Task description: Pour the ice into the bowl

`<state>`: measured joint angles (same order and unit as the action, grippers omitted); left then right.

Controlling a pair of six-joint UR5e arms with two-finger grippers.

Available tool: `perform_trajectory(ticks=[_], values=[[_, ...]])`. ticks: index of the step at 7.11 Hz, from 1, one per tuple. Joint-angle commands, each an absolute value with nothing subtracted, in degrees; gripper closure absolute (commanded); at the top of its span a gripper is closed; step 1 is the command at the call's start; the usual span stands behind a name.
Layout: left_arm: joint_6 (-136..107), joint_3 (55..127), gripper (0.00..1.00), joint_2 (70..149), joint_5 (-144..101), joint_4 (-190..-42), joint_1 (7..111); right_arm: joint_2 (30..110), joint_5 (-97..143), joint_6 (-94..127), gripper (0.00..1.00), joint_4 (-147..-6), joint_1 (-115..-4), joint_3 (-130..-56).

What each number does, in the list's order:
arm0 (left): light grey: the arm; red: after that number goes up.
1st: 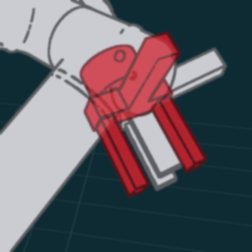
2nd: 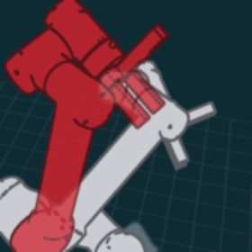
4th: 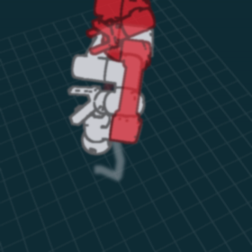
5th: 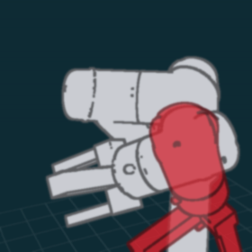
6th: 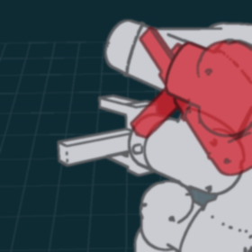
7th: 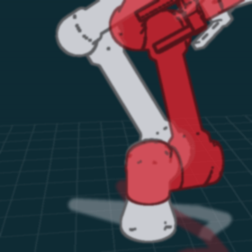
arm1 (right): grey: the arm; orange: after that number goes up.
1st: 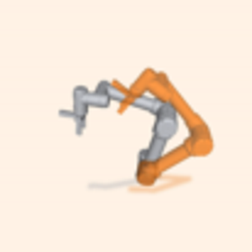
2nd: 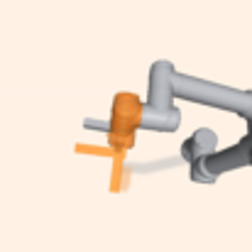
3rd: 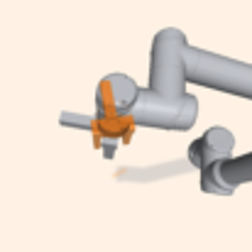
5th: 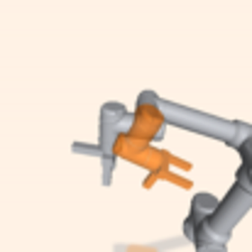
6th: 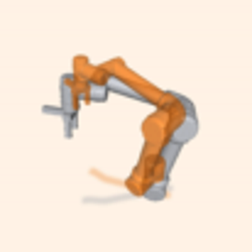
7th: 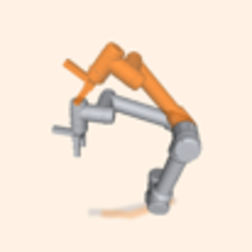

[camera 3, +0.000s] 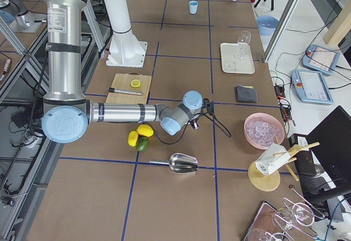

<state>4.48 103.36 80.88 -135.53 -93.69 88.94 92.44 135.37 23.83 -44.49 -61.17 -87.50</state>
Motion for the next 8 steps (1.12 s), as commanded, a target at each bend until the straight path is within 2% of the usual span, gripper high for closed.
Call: perform_trajectory(ticks=[1,2,6,8], values=[[4.5,103.4,0.0,80.9,-135.5,-93.7,88.9,92.0,135.0,23.9,0.34,-44.4,-61.2,-87.4],[4.5,103.4,0.0,80.9,-135.5,-93.7,88.9,92.3,132.7,23.9,0.0,-44.2,-61.3,-88.1],[4.5,103.5,0.0,80.9,-135.5,-93.8,88.9,92.4,133.9,18.3,0.0,-49.5,-71.7,-88.4],[4.5,103.5,0.0,80.9,-135.5,-93.8,89.0,92.4,133.9,5.7,0.0,-59.5,-78.9,-88.8]])
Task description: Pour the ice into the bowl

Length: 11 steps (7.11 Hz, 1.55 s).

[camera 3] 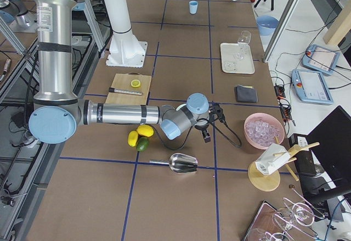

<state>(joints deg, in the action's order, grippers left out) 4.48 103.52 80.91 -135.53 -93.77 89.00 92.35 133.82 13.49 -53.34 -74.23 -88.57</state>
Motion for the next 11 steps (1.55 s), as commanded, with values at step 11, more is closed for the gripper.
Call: perform_trajectory(ticks=[11], values=[[4.7,102.7,0.0,81.0,-135.6,-93.4,89.3,95.9,132.4,-2.5,0.0,-89.8,-89.8,-96.9]])
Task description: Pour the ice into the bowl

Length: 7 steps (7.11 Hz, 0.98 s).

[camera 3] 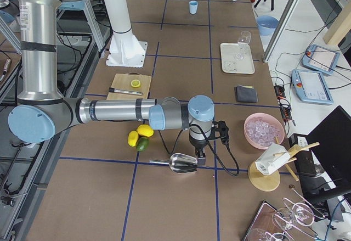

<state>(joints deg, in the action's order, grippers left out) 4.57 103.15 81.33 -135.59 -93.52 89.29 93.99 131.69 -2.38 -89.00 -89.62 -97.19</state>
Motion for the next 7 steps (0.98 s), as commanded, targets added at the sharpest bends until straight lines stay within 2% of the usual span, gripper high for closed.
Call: perform_trajectory(ticks=[1,7], values=[[4.8,102.8,0.0,80.6,-135.6,-93.4,89.4,98.1,133.3,-3.2,0.0,-89.2,-89.9,-97.7],[5.6,103.1,0.0,79.6,-135.7,-93.3,89.3,102.7,133.6,-3.3,0.0,-88.9,-90.1,-98.4]])
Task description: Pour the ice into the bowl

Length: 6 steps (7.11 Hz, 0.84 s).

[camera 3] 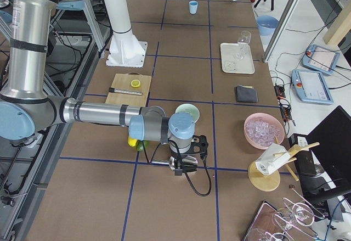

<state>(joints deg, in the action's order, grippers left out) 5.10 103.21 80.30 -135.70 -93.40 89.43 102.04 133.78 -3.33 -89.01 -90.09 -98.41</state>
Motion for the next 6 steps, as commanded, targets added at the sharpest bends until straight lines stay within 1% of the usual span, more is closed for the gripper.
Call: perform_trajectory(ticks=[1,6], values=[[5.6,103.4,0.0,79.3,-135.8,-93.4,89.5,102.6,133.8,-3.3,0.0,-88.9,-90.1,-97.8],[5.6,103.4,0.0,79.2,-135.6,-93.4,89.6,102.6,134.3,-3.0,0.0,-88.8,-89.9,-98.3]])
